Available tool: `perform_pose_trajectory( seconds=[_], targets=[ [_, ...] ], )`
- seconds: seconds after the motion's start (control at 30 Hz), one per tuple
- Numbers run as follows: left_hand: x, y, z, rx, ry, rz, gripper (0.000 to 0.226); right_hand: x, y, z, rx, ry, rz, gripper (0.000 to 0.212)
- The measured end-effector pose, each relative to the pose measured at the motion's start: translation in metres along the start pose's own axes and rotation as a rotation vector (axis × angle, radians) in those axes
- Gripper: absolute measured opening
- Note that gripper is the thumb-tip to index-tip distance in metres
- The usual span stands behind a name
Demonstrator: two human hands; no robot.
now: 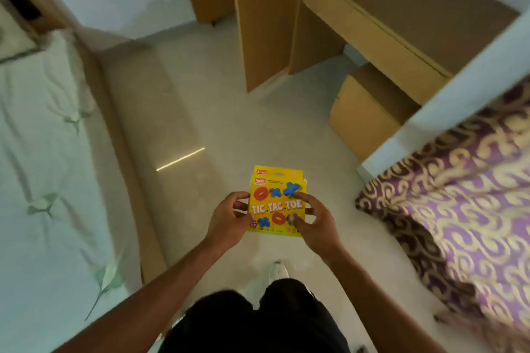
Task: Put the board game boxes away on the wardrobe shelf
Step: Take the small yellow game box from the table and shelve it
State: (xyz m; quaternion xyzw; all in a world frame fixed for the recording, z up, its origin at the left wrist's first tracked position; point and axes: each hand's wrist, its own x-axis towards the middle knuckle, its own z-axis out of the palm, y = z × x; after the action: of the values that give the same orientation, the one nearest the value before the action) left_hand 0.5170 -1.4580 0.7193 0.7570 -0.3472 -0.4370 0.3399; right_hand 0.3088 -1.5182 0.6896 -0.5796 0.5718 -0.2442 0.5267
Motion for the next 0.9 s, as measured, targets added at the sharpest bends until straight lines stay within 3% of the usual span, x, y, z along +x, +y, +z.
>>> perform_pose_trajectory(
  seconds=[0.3,0.53,0.9],
  targets=[
    [0.165,0.028,-0.123,-0.107,0.234,-0.054,0.041,0.207,-0.133,0.103,-0.162,-0.291,-0.128,0.052],
    [0.300,0.044,-0.250,-0.081,0.270,0.005,0.047,0.342,-0.232,0.216,-0.156,-0.324,-0.147,0.053],
    [0.523,0.102,-0.395,-0.048,0.303,0.018,0.045,0.565,-0.360,0.331,-0.152,-0.371,-0.220,0.054]
  ],
)
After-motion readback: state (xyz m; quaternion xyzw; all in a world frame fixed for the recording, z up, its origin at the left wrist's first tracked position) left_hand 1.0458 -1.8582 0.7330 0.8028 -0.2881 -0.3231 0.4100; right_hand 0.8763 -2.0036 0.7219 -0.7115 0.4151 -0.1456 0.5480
